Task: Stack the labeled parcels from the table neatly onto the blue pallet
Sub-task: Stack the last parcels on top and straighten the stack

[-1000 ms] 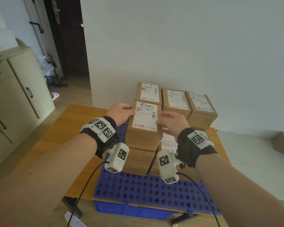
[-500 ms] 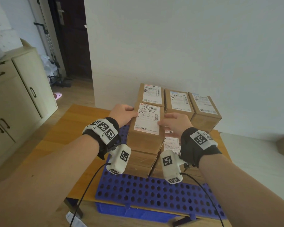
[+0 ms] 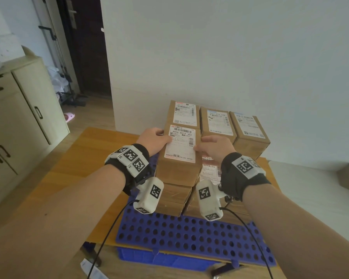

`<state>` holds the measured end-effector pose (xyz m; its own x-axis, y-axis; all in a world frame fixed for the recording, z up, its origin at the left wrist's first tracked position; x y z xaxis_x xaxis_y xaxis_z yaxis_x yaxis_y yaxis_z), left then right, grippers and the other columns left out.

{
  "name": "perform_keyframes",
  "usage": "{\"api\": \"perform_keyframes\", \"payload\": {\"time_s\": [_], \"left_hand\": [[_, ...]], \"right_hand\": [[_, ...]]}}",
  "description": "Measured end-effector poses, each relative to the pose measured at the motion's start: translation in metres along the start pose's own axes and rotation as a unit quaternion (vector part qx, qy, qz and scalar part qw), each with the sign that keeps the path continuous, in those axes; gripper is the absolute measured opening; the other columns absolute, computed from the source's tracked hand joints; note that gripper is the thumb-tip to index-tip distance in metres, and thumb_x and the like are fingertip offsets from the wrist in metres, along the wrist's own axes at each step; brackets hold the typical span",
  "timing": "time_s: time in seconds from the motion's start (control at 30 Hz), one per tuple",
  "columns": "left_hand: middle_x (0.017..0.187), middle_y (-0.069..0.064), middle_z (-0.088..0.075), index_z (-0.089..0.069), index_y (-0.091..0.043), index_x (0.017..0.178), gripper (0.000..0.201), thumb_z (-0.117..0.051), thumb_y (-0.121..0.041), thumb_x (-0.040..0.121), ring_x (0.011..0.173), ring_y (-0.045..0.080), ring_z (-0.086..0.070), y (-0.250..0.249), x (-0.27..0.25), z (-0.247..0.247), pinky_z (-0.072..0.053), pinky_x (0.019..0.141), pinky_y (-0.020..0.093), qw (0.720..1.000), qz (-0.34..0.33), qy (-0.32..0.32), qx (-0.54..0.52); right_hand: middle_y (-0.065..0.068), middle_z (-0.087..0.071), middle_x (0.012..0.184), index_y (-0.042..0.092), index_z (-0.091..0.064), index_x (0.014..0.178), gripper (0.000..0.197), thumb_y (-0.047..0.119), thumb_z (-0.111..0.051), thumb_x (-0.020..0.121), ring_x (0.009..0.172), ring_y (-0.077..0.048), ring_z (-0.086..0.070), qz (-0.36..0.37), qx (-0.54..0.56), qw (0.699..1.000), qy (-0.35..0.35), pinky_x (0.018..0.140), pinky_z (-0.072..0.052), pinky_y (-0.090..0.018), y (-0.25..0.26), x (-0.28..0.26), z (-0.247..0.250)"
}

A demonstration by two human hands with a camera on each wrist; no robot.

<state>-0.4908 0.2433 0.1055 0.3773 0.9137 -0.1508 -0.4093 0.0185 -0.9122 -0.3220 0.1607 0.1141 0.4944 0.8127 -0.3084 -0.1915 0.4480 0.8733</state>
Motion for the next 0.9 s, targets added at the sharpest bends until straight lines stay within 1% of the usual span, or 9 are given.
{"api": "perform_keyframes", "payload": {"time_s": [0.1, 0.17, 0.27, 0.33, 0.43, 0.5, 0.7, 0.8, 0.9], "left_hand": [[0.122, 0.004, -0.064, -0.056, -0.013, 0.126, 0.035, -0.057, -0.019, 0.092, 0.093, 0.014, -0.06, 0.001, 0.001, 0.0, -0.049, 0.08, 0.025, 1.0, 0.001, 0.001, 0.002], [0.128, 0.005, -0.06, -0.052, -0.012, 0.13, 0.041, -0.058, -0.023, 0.092, 0.103, 0.018, -0.06, 0.001, 0.002, 0.001, -0.05, 0.089, 0.031, 1.0, 0.007, 0.001, 0.019], [0.144, 0.006, -0.044, -0.034, -0.011, 0.144, 0.059, -0.055, -0.032, 0.092, 0.129, 0.023, -0.045, -0.009, 0.003, 0.008, -0.038, 0.106, 0.037, 0.996, -0.01, -0.025, 0.09], [0.149, 0.005, -0.037, -0.03, -0.013, 0.146, 0.062, -0.053, -0.034, 0.093, 0.134, 0.022, -0.038, -0.024, 0.002, 0.011, -0.032, 0.108, 0.034, 0.988, -0.055, -0.034, 0.141], [0.149, 0.003, -0.038, -0.031, -0.015, 0.146, 0.057, -0.05, -0.03, 0.094, 0.134, 0.021, -0.039, -0.055, -0.001, 0.004, -0.032, 0.104, 0.029, 0.965, -0.143, -0.027, 0.219], [0.149, 0.005, -0.036, -0.03, -0.014, 0.146, 0.057, -0.048, -0.031, 0.095, 0.136, 0.023, -0.035, -0.074, -0.003, -0.01, -0.03, 0.109, 0.034, 0.937, -0.194, -0.013, 0.289], [0.156, 0.008, -0.019, -0.024, -0.018, 0.147, 0.06, -0.044, -0.038, 0.094, 0.143, 0.027, -0.019, -0.106, -0.018, -0.075, -0.025, 0.114, 0.045, 0.857, -0.264, 0.059, 0.439], [0.157, 0.008, -0.014, -0.023, -0.019, 0.148, 0.06, -0.042, -0.037, 0.094, 0.145, 0.026, -0.014, -0.118, -0.029, -0.109, -0.02, 0.115, 0.046, 0.845, -0.287, 0.1, 0.44], [0.154, 0.008, -0.021, -0.028, -0.02, 0.146, 0.057, -0.043, -0.04, 0.094, 0.143, 0.027, -0.017, -0.125, -0.039, -0.142, -0.023, 0.113, 0.048, 0.839, -0.296, 0.126, 0.438]], "right_hand": [[-0.003, -0.069, 0.103, 0.016, -0.058, 0.122, 0.049, 0.011, -0.075, 0.076, 0.093, -0.018, -0.067, 0.001, 0.0, 1.0, -0.003, 0.071, -0.059, -0.033, 0.0, 0.001, -0.001], [-0.003, -0.069, 0.104, 0.016, -0.059, 0.121, 0.046, 0.012, -0.074, 0.077, 0.093, -0.018, -0.067, 0.004, -0.005, 1.0, -0.001, 0.072, -0.059, -0.033, 0.0, 0.001, -0.001], [-0.004, -0.068, 0.106, 0.017, -0.06, 0.114, 0.037, 0.013, -0.07, 0.079, 0.092, -0.018, -0.066, 0.027, -0.026, 0.999, -0.02, 0.065, -0.058, -0.03, 0.004, 0.0, 0.004], [-0.002, -0.066, 0.112, 0.016, -0.061, 0.117, 0.035, 0.015, -0.065, 0.081, 0.097, -0.019, -0.065, 0.059, -0.084, 0.993, -0.051, 0.077, -0.058, -0.032, 0.013, -0.003, 0.012], [-0.003, -0.058, 0.128, 0.02, -0.054, 0.129, 0.039, 0.018, -0.053, 0.09, 0.112, -0.022, -0.058, 0.119, -0.265, 0.95, -0.112, 0.086, -0.047, -0.028, 0.031, -0.015, 0.027], [-0.004, -0.054, 0.135, 0.023, -0.049, 0.134, 0.043, 0.017, -0.048, 0.092, 0.116, -0.023, -0.055, 0.133, -0.345, 0.92, -0.133, 0.086, -0.048, -0.03, 0.036, -0.021, 0.038], [-0.01, -0.052, 0.135, 0.018, -0.049, 0.131, 0.041, 0.018, -0.036, 0.092, 0.123, -0.032, -0.047, 0.067, -0.455, 0.874, -0.155, 0.103, -0.04, -0.04, 0.021, -0.039, 0.08], [-0.008, -0.047, 0.14, 0.022, -0.042, 0.139, 0.044, 0.021, -0.039, 0.096, 0.127, -0.03, -0.044, 0.03, -0.453, 0.871, -0.189, 0.104, -0.039, -0.037, 0.004, -0.054, 0.108], [-0.008, -0.045, 0.142, 0.024, -0.038, 0.142, 0.045, 0.03, -0.04, 0.097, 0.129, -0.03, -0.042, 0.007, -0.462, 0.862, -0.207, 0.103, -0.038, -0.037, -0.017, -0.065, 0.135]]}}
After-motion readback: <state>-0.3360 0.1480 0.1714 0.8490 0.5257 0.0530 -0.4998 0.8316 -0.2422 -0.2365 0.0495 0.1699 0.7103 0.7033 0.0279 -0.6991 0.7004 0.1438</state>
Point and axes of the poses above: each hand's wrist, its own x-axis towards the middle knuckle, its own z-axis out of the back of the hand, y = z × x, the point moved 4 cm from there along x, towards the middle knuckle
